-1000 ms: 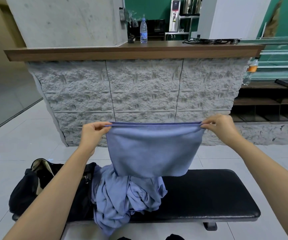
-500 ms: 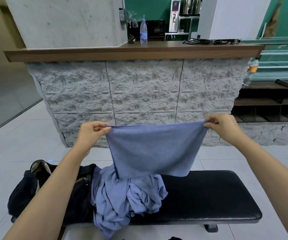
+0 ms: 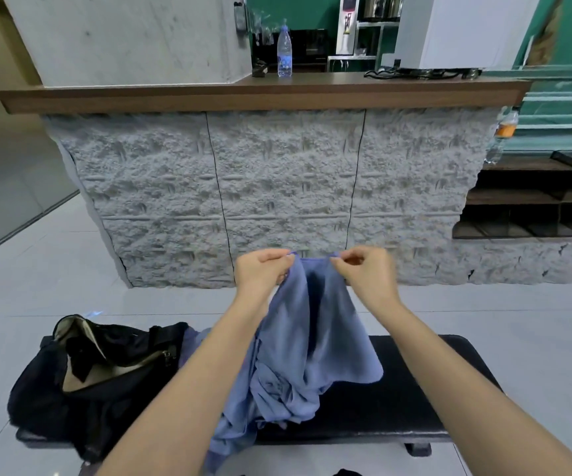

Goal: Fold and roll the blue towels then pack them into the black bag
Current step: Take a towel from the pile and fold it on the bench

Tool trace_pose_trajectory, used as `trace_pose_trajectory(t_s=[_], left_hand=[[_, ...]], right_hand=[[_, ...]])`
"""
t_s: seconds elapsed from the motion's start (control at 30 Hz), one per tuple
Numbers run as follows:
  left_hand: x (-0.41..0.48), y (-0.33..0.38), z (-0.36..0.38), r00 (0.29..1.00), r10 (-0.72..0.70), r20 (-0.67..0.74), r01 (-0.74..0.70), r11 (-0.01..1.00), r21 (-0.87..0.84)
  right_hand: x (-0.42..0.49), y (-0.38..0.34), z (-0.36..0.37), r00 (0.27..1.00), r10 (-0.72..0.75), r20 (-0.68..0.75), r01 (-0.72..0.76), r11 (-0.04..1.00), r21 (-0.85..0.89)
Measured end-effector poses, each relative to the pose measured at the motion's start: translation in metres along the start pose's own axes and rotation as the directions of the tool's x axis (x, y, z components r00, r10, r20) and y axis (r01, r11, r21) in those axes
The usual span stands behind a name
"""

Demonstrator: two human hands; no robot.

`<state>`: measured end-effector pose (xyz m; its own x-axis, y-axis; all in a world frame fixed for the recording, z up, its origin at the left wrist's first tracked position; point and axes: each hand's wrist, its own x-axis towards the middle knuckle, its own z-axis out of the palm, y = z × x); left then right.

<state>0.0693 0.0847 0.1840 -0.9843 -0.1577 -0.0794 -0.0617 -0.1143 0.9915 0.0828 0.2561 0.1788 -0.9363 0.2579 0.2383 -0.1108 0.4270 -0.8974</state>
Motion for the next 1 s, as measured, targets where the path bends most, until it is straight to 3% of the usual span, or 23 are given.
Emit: trace_pose_trajectory(t_s=[0.1,0.27,0.4,0.53,0.57,0.63,0.73,0.9,1.0], left_hand=[[-0.009,-0.003,0.018,0.998,0.058,0.025,-0.060,0.997,0.050],[-0.016,-0.006,0.020,0.988,0.138,0.064,-0.142,0.988,0.059],[-0.018,-0.006,0.016,0.976,0.181,0.121,-0.191,0.978,0.079],[-0.017,-0.003,0.012,0.959,0.199,0.202,-0.219,0.972,0.080],[-0.016,-0.001,0.011,0.953,0.216,0.212,-0.238,0.968,0.083],[-0.014,0.001,0.009,0.942,0.244,0.229,-0.269,0.960,0.081],[-0.011,0.007,0.006,0.928,0.264,0.265,-0.293,0.953,0.075],[-0.003,0.011,-0.004,0.929,0.267,0.258,-0.297,0.951,0.084],[0.004,0.006,-0.012,0.955,0.233,0.183,-0.257,0.959,0.121]], right_hand=[[-0.012,-0.013,0.013,0.996,-0.088,0.034,0.089,0.996,-0.024],[-0.018,-0.018,0.016,0.995,-0.099,0.035,0.098,0.995,0.017],[-0.025,-0.013,0.016,0.982,-0.131,0.133,0.126,0.991,0.048],[-0.028,-0.014,0.000,0.963,-0.095,0.253,0.015,0.953,0.302],[-0.026,-0.011,-0.009,0.967,-0.143,0.212,0.084,0.961,0.265],[-0.013,0.003,-0.029,0.942,-0.290,0.170,0.302,0.952,-0.051],[0.008,0.027,-0.054,0.887,-0.260,0.381,0.401,0.843,-0.359],[0.024,0.055,-0.066,0.791,-0.182,0.584,0.528,0.685,-0.502],[0.028,0.047,-0.073,0.802,-0.212,0.558,0.516,0.715,-0.471]])
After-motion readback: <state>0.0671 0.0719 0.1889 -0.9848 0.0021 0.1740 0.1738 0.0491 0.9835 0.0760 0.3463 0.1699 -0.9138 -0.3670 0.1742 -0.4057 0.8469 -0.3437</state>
